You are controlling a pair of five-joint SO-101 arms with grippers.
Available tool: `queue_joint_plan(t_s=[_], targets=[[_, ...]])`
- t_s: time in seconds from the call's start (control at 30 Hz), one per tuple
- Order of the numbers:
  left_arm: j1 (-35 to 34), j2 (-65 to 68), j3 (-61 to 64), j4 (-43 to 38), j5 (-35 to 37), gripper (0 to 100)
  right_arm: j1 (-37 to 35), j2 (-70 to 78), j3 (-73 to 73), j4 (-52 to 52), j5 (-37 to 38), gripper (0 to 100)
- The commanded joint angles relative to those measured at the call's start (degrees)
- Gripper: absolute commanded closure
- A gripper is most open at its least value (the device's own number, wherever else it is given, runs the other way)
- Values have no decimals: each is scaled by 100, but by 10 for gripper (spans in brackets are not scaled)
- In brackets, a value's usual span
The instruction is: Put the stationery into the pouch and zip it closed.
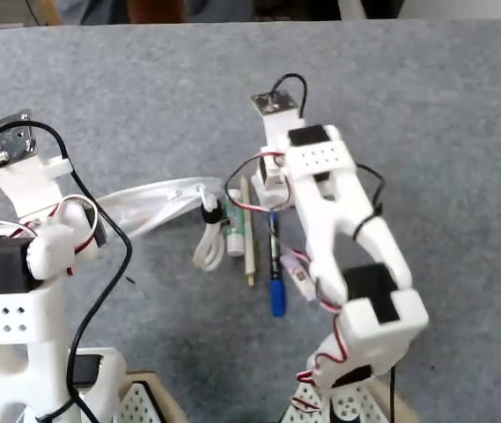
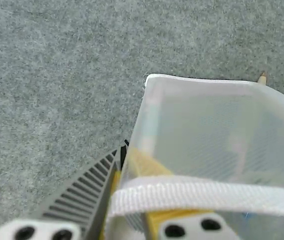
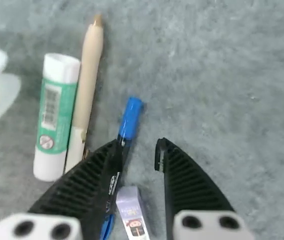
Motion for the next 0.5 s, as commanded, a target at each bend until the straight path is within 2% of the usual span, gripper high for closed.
queue_joint_plan(t_s=[0.0, 0.47], targets=[[13, 158, 66, -88, 9, 972, -70, 233, -453, -53, -149, 871], [13, 158, 66, -97, 9, 972, -70, 1560, -1402, -53, -97, 874]])
